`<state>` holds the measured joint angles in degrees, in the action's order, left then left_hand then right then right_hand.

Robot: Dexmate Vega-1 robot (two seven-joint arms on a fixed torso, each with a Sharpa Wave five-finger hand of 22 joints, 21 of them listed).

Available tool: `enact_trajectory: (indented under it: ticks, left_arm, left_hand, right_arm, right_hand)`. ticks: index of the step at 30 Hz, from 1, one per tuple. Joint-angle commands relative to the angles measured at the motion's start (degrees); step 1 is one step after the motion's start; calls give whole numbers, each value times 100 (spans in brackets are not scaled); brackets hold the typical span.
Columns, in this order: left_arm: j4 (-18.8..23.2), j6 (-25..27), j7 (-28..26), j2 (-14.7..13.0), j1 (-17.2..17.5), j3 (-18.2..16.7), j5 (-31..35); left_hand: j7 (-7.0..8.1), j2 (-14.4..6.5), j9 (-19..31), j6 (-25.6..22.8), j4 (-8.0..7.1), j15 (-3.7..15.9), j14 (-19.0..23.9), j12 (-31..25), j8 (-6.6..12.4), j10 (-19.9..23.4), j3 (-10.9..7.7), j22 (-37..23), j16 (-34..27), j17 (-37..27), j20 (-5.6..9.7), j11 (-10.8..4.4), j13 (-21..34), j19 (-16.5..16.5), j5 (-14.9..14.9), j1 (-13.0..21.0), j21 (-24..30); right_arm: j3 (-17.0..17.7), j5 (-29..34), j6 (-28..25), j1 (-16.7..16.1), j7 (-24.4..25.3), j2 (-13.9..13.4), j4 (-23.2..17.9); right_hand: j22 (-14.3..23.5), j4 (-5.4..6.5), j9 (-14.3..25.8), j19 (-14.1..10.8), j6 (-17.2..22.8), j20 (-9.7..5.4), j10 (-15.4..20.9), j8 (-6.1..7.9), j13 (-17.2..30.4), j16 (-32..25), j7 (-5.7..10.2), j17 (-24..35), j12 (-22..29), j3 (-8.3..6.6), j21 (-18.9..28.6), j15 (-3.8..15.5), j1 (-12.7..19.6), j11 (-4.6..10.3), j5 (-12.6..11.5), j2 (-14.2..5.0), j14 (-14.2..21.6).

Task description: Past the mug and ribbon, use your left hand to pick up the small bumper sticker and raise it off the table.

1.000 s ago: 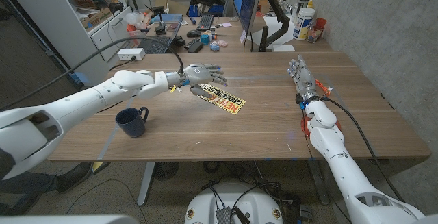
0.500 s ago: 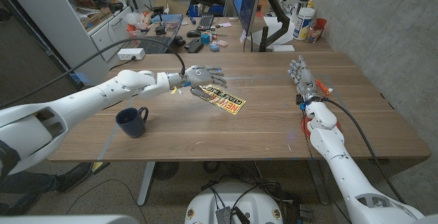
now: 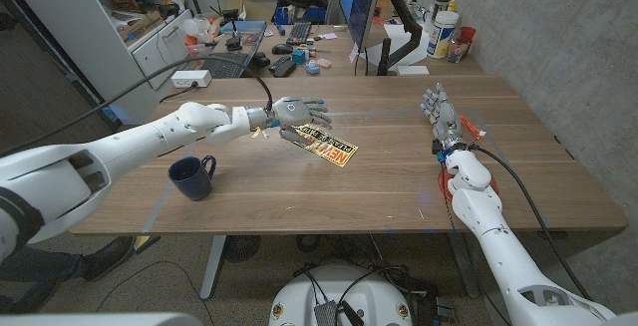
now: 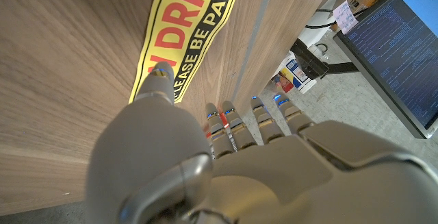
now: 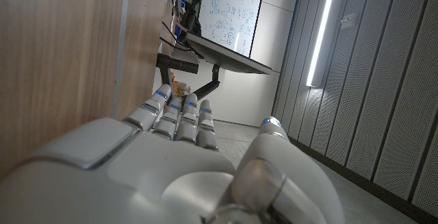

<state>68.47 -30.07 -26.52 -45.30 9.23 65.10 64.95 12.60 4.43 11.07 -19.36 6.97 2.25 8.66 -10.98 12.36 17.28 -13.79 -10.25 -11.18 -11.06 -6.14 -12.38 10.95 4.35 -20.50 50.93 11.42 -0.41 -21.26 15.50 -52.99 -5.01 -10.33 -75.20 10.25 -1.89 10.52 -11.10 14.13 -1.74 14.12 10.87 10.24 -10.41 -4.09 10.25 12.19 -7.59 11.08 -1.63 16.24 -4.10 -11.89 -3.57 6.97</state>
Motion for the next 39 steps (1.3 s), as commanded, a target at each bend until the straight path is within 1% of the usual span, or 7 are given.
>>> enact_trajectory:
  ticks: [1, 8, 15, 26, 32, 35, 39]
  left_arm:
    - [-332, -24, -189, 178, -230, 367, 42]
    - [-479, -32, -269, 245, -355, 543, 111]
    - [-783, -63, -719, 389, -561, 845, 394]
    - [-1102, -77, -1238, 558, -826, 1230, 545]
    - [-1434, -98, -1708, 709, -1002, 1476, 676]
    - [-1688, -127, -2037, 819, -1099, 1626, 718]
    - [-1861, -147, -2153, 917, -1204, 1790, 677]
  left_hand:
    - [-5, 19, 24, -92, -3, 556, 43, -29, 37, 60, 16, -29, -40, -17, 32, -4, 14, -8, 13, 90, 25]
    - [0, 22, 25, -101, -5, 558, 31, -27, 42, 65, 29, -28, -35, -17, 45, -5, 13, -10, 14, 100, 25]
    - [2, 28, 26, -86, -11, 555, 22, -21, 36, 61, 52, -29, -32, -18, 43, -4, 12, -18, 16, 108, 23]
    - [4, 15, 27, -68, -22, 567, 22, -11, 31, 49, 79, -30, -34, -23, 90, -6, 10, 6, 15, 130, 33]
    - [4, 8, 28, -61, -22, 584, 32, -7, 30, 43, 85, -30, -38, -24, 98, -6, 10, 21, 14, 146, 39]
    - [0, -34, 36, -138, -18, 676, 178, -27, 69, 101, 83, -31, -91, -25, 132, -7, 13, 114, 7, 209, 72]
    - [1, -45, 40, -187, -14, 682, 216, -42, 92, 153, 90, -32, -98, -24, 143, -8, 15, 152, 6, 240, 84]
  right_arm:
    - [11, -15, 49, -23, 30, 0, -21]
    - [9, -25, 52, -28, 37, 5, -6]
    - [17, -40, 69, -45, 37, 14, 21]
    - [25, -46, 53, -76, 56, 13, -4]
    - [19, -41, 21, -71, 69, 9, -15]
    - [17, -34, 16, -63, 74, 10, -7]
    - [22, -33, 24, -42, 74, 15, 18]
  right_hand:
    - [23, 5, 27, -19, 44, 25, 39, 31, 34, -20, 2, 13, 0, 33, 36, 0, 5, -13, -41, 46, 44]
    - [23, 3, 27, -18, 44, 26, 46, 30, 35, -18, 2, 13, 2, 36, 35, -10, 4, -12, -44, 46, 42]
    - [22, 0, 27, -17, 44, 27, 47, 30, 35, -17, -3, 12, 2, 39, 35, -12, 3, -14, -47, 44, 40]
    - [22, -3, 27, -17, 40, 26, 46, 28, 35, -17, -1, 12, 0, 43, 35, -1, 1, -15, -51, 42, 42]
    - [22, -4, 27, -14, 41, 31, 49, 28, 35, -18, -5, 13, 0, 46, 33, -3, -2, -14, -53, 42, 45]
    - [22, -5, 27, -15, 39, 27, 45, 27, 35, -18, 4, 13, -2, 48, 34, -3, -3, -14, -53, 42, 44]
    - [22, -6, 27, -14, 39, 29, 51, 27, 35, -18, 0, 13, 0, 50, 34, -1, -5, -9, -54, 41, 47]
